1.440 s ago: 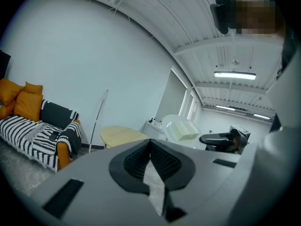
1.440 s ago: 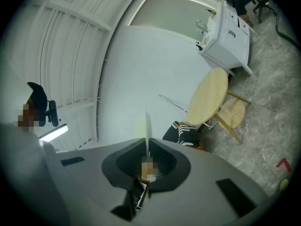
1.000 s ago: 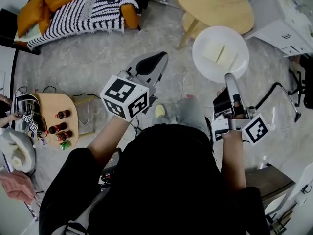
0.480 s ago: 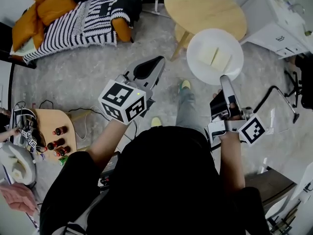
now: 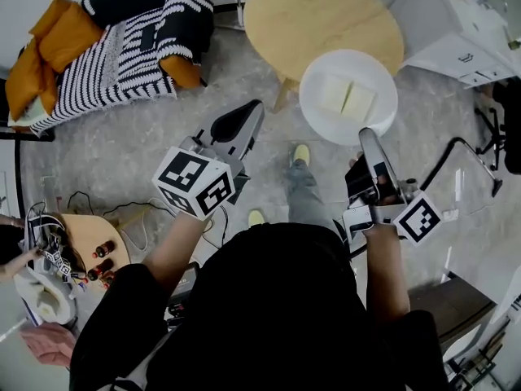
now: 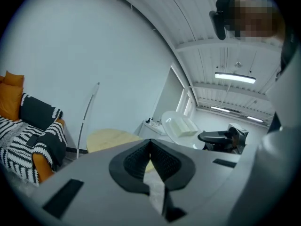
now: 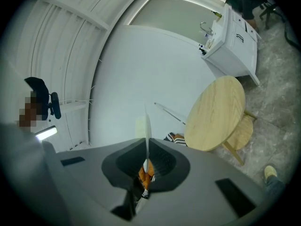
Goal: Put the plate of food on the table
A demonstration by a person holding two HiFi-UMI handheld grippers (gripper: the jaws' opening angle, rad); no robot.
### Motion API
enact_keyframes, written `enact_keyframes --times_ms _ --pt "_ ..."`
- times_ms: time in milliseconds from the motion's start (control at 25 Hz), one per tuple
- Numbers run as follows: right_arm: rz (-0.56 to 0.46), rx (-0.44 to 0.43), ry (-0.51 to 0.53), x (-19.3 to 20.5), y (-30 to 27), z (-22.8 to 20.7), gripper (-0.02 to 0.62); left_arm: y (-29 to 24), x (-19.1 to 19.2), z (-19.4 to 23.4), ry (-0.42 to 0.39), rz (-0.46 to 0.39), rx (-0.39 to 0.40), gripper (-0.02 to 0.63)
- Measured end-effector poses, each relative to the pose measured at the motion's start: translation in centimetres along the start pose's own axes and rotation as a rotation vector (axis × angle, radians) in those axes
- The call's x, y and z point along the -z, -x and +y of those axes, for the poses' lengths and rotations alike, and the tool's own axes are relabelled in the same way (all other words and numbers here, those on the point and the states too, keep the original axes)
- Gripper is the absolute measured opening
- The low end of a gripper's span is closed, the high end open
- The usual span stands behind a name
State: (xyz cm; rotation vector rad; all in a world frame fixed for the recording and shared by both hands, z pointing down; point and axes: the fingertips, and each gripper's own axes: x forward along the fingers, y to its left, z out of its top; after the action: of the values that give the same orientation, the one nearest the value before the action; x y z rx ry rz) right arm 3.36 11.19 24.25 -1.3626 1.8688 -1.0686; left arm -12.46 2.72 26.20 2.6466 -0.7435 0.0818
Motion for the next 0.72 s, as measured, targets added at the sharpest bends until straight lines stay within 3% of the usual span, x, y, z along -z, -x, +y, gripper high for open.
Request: enact_keyframes --times_ms 440,720 --pt "0.02 0.007 -0.049 -3.8 -3.8 -3.3 0.021 -5.7 -1.4 0.9 0.001 0.031 0.003 0.008" --pt "0.052 0.003 -0.072 -6.9 -6.4 -6.1 0.021 -9.7 -2.3 2.0 0.008 0.054 -0.042 0.008"
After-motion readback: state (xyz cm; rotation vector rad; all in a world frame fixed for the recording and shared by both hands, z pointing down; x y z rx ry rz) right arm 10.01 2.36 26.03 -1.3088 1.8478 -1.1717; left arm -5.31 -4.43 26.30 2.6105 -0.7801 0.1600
